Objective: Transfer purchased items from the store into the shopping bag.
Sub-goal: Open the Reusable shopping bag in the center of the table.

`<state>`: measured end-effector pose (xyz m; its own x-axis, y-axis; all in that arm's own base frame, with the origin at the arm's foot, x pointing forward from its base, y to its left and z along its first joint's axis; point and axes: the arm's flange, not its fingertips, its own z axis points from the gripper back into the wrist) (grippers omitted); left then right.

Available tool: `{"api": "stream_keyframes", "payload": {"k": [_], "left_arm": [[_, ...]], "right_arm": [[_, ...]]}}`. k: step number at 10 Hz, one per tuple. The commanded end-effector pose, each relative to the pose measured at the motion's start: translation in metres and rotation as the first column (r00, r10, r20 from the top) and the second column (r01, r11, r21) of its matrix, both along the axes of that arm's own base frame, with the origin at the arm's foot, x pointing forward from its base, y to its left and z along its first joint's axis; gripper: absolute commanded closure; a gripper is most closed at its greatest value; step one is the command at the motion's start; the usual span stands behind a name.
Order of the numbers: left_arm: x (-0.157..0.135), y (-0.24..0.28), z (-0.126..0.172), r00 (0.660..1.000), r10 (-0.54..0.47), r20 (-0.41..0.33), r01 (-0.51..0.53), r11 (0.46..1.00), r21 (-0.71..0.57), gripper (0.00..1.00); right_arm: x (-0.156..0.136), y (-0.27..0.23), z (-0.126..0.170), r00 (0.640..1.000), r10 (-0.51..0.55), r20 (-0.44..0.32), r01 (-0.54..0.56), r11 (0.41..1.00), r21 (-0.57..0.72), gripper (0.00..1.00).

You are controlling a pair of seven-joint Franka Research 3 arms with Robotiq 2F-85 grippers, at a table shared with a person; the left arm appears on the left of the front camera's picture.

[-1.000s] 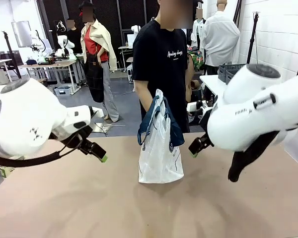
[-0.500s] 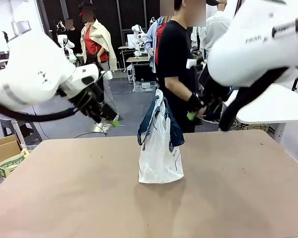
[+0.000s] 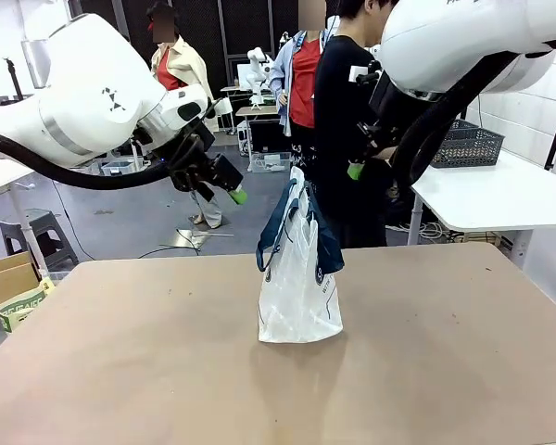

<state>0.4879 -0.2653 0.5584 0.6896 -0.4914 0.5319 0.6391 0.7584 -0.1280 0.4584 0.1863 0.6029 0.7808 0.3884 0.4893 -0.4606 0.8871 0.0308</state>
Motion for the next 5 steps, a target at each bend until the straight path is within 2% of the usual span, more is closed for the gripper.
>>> {"api": "stream_keyframes", "payload": {"k": [1,2,3,4,5], "left_arm": [[-0.010,0.009,-0.006,1.000,0.000,0.008,0.000,1.000,0.018,0.00],[0.000,0.000,0.000,1.000,0.000,0.000,0.000,1.000,0.000,0.00],[0.001,-0.012,-0.010,0.994,0.096,-0.046,-0.098,0.995,-0.026,0.00],[0.005,-0.029,-0.003,0.983,0.170,-0.069,-0.173,0.984,-0.040,0.00],[0.013,-0.042,0.002,0.976,0.202,-0.080,-0.207,0.977,-0.056,0.00]], "right_arm": [[-0.011,0.001,0.000,1.000,0.006,-0.003,-0.006,1.000,-0.001,0.00],[-0.011,0.001,0.000,1.000,0.006,-0.003,-0.006,1.000,-0.001,0.00],[-0.003,0.001,0.001,1.000,0.004,0.000,-0.004,1.000,-0.001,0.00],[0.010,0.003,0.004,1.000,0.011,-0.007,-0.010,0.998,0.063,0.00],[0.030,0.004,0.010,0.999,-0.007,-0.046,0.011,0.995,0.103,0.00]]}}
